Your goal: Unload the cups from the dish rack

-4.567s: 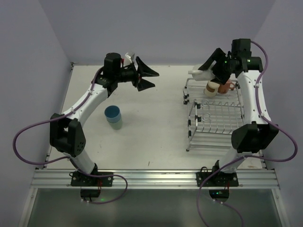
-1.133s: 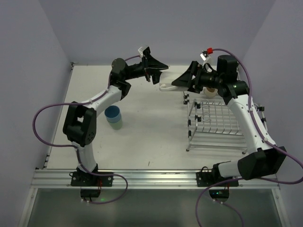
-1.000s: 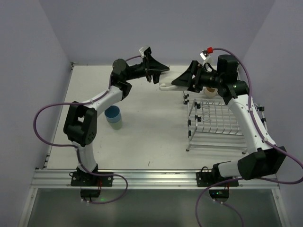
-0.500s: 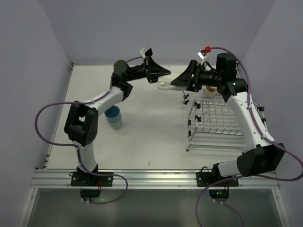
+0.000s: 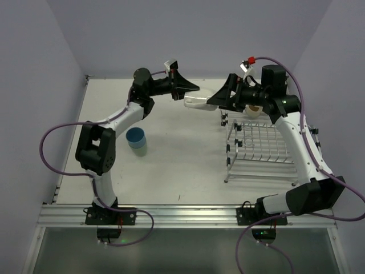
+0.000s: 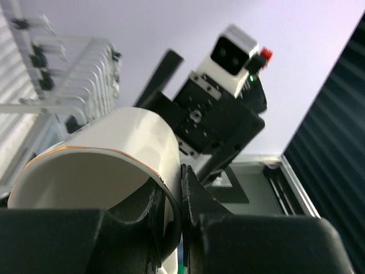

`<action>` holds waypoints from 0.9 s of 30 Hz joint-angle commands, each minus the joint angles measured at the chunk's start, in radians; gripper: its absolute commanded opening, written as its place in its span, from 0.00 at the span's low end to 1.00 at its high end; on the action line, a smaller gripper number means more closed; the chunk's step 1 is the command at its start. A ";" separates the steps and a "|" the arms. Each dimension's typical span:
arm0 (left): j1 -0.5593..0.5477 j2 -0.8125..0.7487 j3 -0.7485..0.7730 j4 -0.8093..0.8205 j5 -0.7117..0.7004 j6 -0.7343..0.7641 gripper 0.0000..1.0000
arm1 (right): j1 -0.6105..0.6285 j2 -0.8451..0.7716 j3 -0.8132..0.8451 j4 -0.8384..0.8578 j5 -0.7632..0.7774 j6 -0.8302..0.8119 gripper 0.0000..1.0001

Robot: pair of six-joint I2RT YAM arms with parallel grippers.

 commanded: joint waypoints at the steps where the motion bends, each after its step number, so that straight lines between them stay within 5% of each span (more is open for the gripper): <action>1: 0.050 -0.060 0.098 -0.200 0.022 0.153 0.00 | 0.006 -0.040 0.022 -0.054 0.042 -0.032 0.99; 4: 0.074 -0.065 0.153 -0.430 0.020 0.346 0.00 | 0.004 -0.034 0.044 -0.122 0.122 -0.050 0.99; 9: 0.097 -0.007 0.357 -1.106 -0.059 0.795 0.00 | 0.004 -0.053 0.068 -0.179 0.344 -0.066 0.99; 14: 0.096 0.147 0.809 -1.733 -0.328 1.250 0.00 | 0.004 -0.027 0.111 -0.238 0.435 -0.083 0.99; 16: 0.093 0.173 0.851 -1.811 -0.433 1.337 0.00 | 0.006 -0.020 0.116 -0.245 0.441 -0.078 0.99; 27: -0.037 -0.029 0.528 -1.787 -0.883 1.454 0.00 | 0.004 0.027 0.189 -0.284 0.600 -0.046 0.99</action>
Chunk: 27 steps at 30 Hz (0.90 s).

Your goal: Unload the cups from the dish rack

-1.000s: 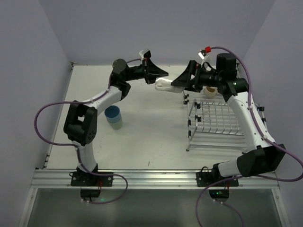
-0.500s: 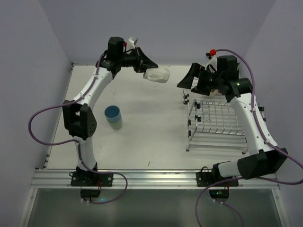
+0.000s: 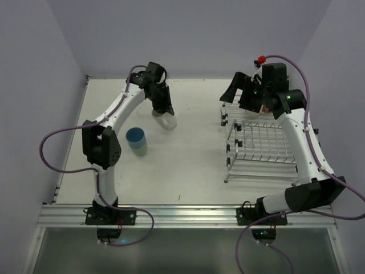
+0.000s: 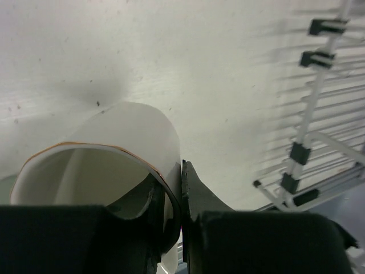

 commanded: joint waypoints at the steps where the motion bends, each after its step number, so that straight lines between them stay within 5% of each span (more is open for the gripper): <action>1: -0.083 -0.170 -0.105 0.023 -0.202 0.077 0.00 | 0.000 0.016 0.073 -0.026 0.113 0.006 0.99; 5: -0.092 -0.272 -0.277 0.166 -0.236 0.067 0.00 | 0.000 0.015 0.063 -0.026 0.147 0.009 0.99; 27: -0.210 -0.255 -0.461 0.270 -0.475 0.128 0.00 | 0.000 0.130 0.167 -0.092 0.303 0.055 0.99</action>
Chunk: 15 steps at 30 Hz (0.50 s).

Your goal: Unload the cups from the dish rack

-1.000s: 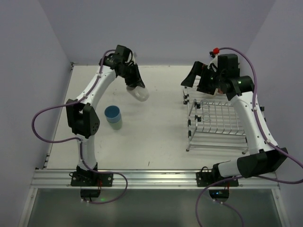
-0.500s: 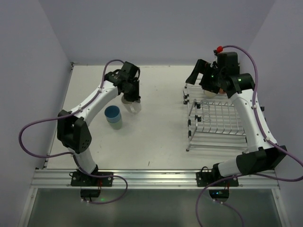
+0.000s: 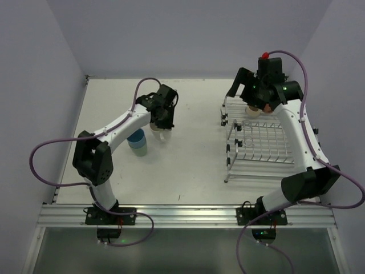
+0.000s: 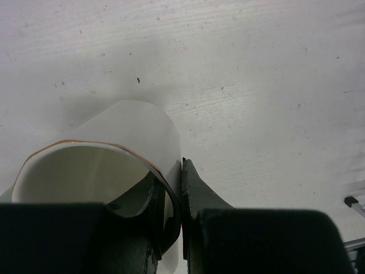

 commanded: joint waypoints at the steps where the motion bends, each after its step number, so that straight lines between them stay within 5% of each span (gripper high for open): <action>1: -0.022 -0.019 -0.026 0.081 -0.099 0.020 0.00 | 0.000 0.034 0.054 -0.013 0.067 0.009 0.99; 15: -0.061 0.028 -0.095 0.060 -0.169 0.000 0.00 | -0.007 0.284 0.283 -0.118 0.191 0.058 0.99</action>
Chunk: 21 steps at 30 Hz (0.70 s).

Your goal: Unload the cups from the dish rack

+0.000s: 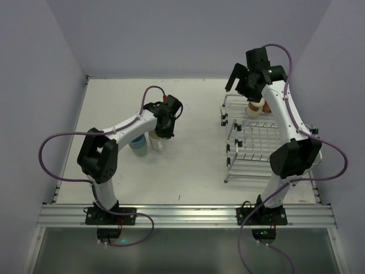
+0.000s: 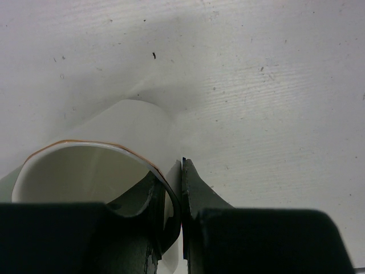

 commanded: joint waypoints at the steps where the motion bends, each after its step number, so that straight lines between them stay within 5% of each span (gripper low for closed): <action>1: -0.017 -0.006 0.002 0.044 -0.072 0.000 0.00 | -0.010 0.008 0.043 -0.028 0.043 0.049 0.99; 14: -0.028 0.029 -0.027 0.050 -0.028 -0.019 0.00 | -0.076 0.147 0.167 -0.145 0.112 0.089 0.99; 21: -0.028 0.006 -0.055 0.062 -0.029 -0.019 0.33 | -0.126 0.186 0.175 -0.145 0.196 0.063 0.99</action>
